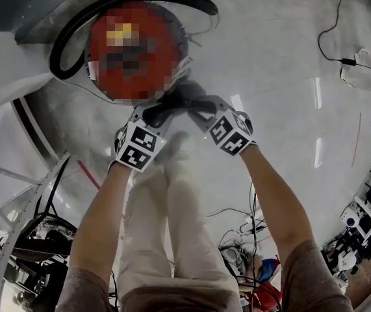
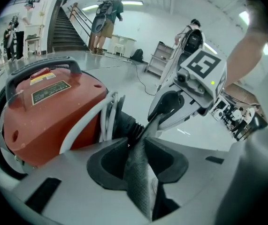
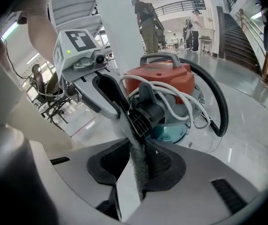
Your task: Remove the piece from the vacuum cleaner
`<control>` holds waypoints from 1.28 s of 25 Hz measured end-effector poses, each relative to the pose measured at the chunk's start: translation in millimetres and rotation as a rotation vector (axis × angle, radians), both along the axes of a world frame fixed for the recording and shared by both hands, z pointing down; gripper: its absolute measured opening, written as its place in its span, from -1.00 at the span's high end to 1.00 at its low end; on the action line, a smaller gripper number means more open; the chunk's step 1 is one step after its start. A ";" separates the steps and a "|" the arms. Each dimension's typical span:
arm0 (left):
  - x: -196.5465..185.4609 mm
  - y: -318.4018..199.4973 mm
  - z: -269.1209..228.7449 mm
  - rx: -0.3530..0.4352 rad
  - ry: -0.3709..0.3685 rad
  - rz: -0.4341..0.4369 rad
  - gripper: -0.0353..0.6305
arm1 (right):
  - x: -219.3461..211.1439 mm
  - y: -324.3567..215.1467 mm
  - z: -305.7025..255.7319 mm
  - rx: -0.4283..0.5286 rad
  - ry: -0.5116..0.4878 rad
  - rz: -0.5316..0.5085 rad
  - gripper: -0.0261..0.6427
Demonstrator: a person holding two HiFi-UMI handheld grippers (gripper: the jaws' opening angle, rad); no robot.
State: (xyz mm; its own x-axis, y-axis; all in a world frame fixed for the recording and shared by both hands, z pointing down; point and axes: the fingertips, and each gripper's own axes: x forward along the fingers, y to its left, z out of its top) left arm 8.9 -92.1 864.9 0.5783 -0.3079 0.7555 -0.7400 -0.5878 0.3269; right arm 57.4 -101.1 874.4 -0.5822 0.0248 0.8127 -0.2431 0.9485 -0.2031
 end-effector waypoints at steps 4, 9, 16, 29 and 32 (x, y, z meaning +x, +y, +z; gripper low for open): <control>-0.4 -0.3 0.1 -0.007 -0.009 -0.021 0.59 | 0.6 -0.6 0.8 0.000 0.007 -0.009 0.68; -1.0 6.1 1.5 -0.013 -0.008 -0.028 0.67 | 0.0 -0.2 3.1 0.005 0.022 -0.008 0.73; 3.8 18.3 1.0 -0.014 -0.009 -0.027 0.70 | 4.6 6.8 2.8 0.004 0.027 0.025 0.77; 1.8 30.4 -4.1 -0.039 -0.005 -0.041 0.70 | 4.6 19.5 -0.6 -0.026 -0.001 0.154 0.77; 2.4 31.8 -4.1 -0.040 -0.011 -0.044 0.70 | 6.0 21.2 -0.6 -0.036 0.000 0.179 0.77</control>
State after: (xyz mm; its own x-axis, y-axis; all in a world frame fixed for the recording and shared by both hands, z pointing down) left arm 11.4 -60.3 860.9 0.5563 -0.3025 0.7740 -0.7685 -0.5415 0.3408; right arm 63.4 -79.9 873.8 -0.5798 -0.0499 0.8132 -0.4071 0.8824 -0.2361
